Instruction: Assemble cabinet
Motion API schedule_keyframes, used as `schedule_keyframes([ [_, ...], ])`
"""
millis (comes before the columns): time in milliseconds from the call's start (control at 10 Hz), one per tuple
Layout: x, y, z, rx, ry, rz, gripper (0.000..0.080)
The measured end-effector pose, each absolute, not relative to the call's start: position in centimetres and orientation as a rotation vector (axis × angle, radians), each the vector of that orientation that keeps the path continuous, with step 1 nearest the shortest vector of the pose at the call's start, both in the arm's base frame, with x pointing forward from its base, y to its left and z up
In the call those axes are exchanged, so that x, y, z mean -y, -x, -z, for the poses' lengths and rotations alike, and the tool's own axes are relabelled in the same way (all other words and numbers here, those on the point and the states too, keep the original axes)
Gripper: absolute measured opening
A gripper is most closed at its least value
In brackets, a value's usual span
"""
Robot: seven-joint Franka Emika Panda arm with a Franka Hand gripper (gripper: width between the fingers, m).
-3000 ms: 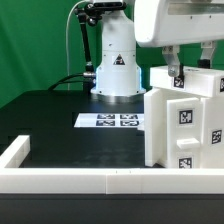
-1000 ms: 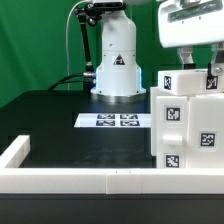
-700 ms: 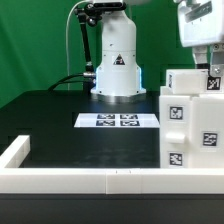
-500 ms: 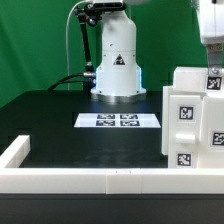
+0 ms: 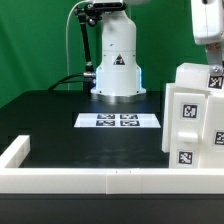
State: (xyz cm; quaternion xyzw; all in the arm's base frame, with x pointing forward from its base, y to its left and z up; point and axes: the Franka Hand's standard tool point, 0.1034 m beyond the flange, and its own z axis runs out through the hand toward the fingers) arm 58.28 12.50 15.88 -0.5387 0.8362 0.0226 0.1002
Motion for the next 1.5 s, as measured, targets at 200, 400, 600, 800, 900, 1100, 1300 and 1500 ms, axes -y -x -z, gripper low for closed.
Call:
schedule_keyframes([
  [200,-12.5,-58.3,-15.9,-2.448,1.624,-0.067,0.0790],
  [400,-12.5,-58.6,-16.9,-2.414,1.627,-0.072,0.0798],
  [600,-12.5,-58.9,-17.2,-2.402,1.606,-0.067,0.0797],
  [800,-12.5,-58.8,-17.0,-2.347,1.699,-0.060,0.0797],
  [900,-12.3,-58.7,-17.1,-2.215,1.920,-0.096,0.0797],
  [1100,-12.2,-60.6,-18.2,-1.588,2.492,-0.067,0.0797],
  [1300,-12.0,-61.0,-18.4,-1.297,2.667,-0.044,0.0797],
  [1500,-11.9,-61.0,-18.4,-1.154,2.732,-0.026,0.0797],
])
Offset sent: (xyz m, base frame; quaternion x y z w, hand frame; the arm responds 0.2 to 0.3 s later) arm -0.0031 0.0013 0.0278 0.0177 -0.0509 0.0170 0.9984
